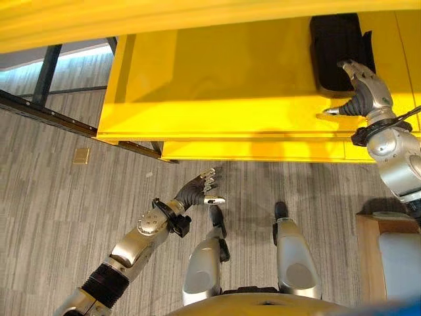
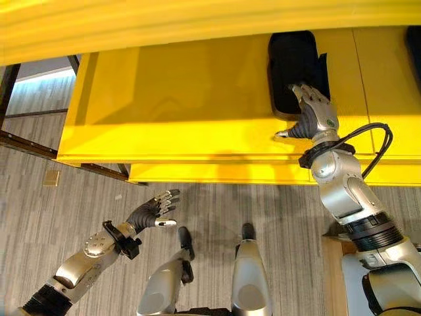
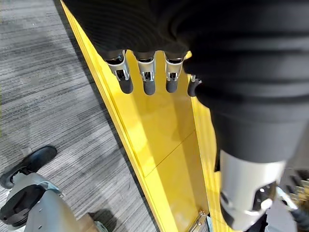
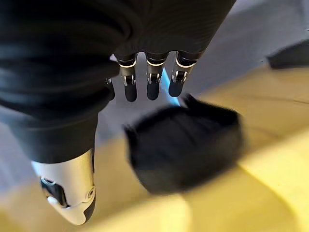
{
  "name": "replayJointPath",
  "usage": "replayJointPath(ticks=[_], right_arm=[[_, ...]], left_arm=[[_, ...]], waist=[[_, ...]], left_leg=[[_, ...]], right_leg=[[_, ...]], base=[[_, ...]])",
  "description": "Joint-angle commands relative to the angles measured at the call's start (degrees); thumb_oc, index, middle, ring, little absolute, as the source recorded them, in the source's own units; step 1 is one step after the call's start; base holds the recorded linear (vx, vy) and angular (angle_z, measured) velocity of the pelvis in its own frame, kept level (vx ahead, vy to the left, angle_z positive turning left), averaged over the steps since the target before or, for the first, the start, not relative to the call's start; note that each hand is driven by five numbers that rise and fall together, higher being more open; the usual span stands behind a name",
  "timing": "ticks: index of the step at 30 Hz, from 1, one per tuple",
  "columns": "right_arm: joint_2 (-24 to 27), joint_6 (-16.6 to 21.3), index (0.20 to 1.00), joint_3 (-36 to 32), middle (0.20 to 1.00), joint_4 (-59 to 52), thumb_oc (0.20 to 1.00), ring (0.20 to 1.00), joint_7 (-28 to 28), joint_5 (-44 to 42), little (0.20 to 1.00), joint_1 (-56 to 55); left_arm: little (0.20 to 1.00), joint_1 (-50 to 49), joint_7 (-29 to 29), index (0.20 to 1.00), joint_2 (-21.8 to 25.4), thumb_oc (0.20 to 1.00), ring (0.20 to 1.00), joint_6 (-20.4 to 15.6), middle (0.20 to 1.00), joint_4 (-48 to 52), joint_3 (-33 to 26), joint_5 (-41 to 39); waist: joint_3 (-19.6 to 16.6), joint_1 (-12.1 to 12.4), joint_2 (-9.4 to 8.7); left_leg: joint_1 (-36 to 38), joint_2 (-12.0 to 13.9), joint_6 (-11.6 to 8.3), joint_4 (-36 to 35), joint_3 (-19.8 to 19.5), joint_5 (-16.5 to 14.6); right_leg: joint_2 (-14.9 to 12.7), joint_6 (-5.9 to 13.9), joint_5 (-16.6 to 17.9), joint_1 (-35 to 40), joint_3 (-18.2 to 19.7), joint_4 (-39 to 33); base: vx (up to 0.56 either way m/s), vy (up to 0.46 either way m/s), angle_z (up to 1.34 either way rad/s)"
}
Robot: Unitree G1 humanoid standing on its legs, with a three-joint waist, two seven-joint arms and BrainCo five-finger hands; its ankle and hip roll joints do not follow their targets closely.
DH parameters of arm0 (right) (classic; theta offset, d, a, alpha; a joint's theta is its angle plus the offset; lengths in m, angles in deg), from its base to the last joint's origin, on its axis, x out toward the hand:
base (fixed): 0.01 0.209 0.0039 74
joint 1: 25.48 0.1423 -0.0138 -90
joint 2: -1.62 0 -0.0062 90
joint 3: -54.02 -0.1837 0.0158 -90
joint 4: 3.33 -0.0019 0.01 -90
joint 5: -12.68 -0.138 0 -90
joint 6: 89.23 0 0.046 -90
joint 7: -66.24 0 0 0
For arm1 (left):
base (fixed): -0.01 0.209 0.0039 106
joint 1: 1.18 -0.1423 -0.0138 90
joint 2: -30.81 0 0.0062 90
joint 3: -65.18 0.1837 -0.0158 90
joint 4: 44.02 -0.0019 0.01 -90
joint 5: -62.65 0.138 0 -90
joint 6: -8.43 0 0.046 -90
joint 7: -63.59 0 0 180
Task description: Move parts from the plastic box to the shelf.
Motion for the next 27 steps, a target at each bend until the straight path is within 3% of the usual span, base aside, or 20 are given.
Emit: replayJointPath(ticks=[1,4,9,14,16,19,20,24,27], right_arm=[[-2.1,6.3,1.000,-4.0,1.000,-3.3,1.000,1.000,-8.2,2.5,1.000,-0.2],[-3.0,9.6,1.000,-7.2,1.000,-6.2,1.000,1.000,-12.9,3.8,1.000,-4.1],[-3.8,12.4,1.000,-9.8,1.000,-9.8,1.000,1.000,-14.8,1.3,1.000,-8.6],[-6.4,13.2,1.000,-13.5,1.000,-13.5,1.000,1.000,-17.8,-10.0,1.000,-18.4],[-11.2,13.9,1.000,-18.7,1.000,-14.7,1.000,1.000,-16.8,-19.2,1.000,-32.0],[-13.3,16.4,1.000,-21.0,1.000,-14.2,1.000,1.000,-17.1,-20.7,1.000,-39.5],[-14.1,16.1,1.000,-21.9,1.000,-13.7,1.000,1.000,-16.3,-25.5,1.000,-42.2],[-15.9,17.1,1.000,-23.5,1.000,-11.5,1.000,1.000,-13.3,-35.8,1.000,-48.0],[-16.6,18.8,1.000,-23.1,1.000,-9.8,1.000,1.000,-14.6,-35.9,1.000,-48.0]], left_arm=[[1.000,-2.6,-1.0,1.000,0.1,1.000,1.000,-3.1,1.000,2.9,-0.5,0.3],[1.000,-3.2,-1.5,1.000,-0.7,1.000,1.000,-3.2,1.000,3.1,-0.6,0.3],[1.000,-4.8,-1.9,1.000,-1.7,1.000,1.000,-4.7,1.000,2.9,-1.0,0.1],[1.000,-7.3,-2.6,1.000,-3.5,1.000,1.000,-7.1,1.000,3.0,-2.4,-0.4],[1.000,-10.6,-1.9,1.000,-4.6,1.000,1.000,-8.8,1.000,2.8,-5.8,-0.8],[1.000,-12.4,-0.7,1.000,-4.3,1.000,1.000,-9.5,1.000,2.9,-7.7,-0.6],[1.000,-13.3,-0.2,1.000,-4.3,1.000,1.000,-9.6,1.000,3.2,-8.4,0.0],[1.000,-15.4,4.1,1.000,-3.3,1.000,1.000,-9.1,1.000,5.0,-9.4,0.8],[1.000,-15.3,7.8,1.000,-2.2,1.000,1.000,-7.7,1.000,6.8,-8.3,1.4]], waist=[[-2.3,-1.7,-3.54],[-3.2,-2.2,-3.42],[-4.3,-2.8,-3.05],[-5.6,-4.1,-3.41],[-7.2,-6.2,-4.75],[-8.0,-7.4,-5.97],[-8.4,-7.8,-6.41],[-10.0,-8.8,-8.07],[-11.2,-9.2,-8.74]], left_leg=[[3.2,0.5,0.27,6.0,3.0,-10.5],[3.8,0.3,0.47,5.9,3.1,-11.0],[4.8,0.1,0.62,5.2,3.4,-11.1],[6.6,-0.2,0.82,3.9,3.9,-11.4],[8.4,-0.4,1.25,2.3,4.6,-11.8],[9.2,-0.6,1.71,1.7,5.3,-12.2],[9.6,-0.9,2.03,1.5,5.6,-12.4],[10.7,-2.4,3.53,1.8,7.2,-14.0],[11.8,-3.6,4.46,1.7,8.2,-15.0]], right_leg=[[0.1,-0.04,-0.5,6.9,-1.6,-7.9],[0.2,0.13,-0.5,7.4,-1.3,-8.3],[0.5,0.19,-0.2,8.0,-0.8,-9.1],[0.6,0.50,0.0,9.2,-0.3,-9.9],[0.8,1.07,0.5,10.3,0.4,-11.1],[1.2,1.35,1.3,10.9,0.9,-12.3],[1.3,1.53,1.7,11.2,1.1,-12.9],[1.4,2.45,3.5,11.8,2.7,-15.2],[1.3,3.41,5.3,12.5,3.6,-17.5]], base=[[0.02,0.066,-0.02],[0.01,0.060,-0.05],[-0.01,0.071,-0.05],[-0.01,0.175,-0.04],[-0.01,0.335,-0.08],[-0.02,0.171,-0.15],[-0.02,0.182,-0.10],[-0.01,0.225,-0.09],[0.06,0.235,-0.03]])
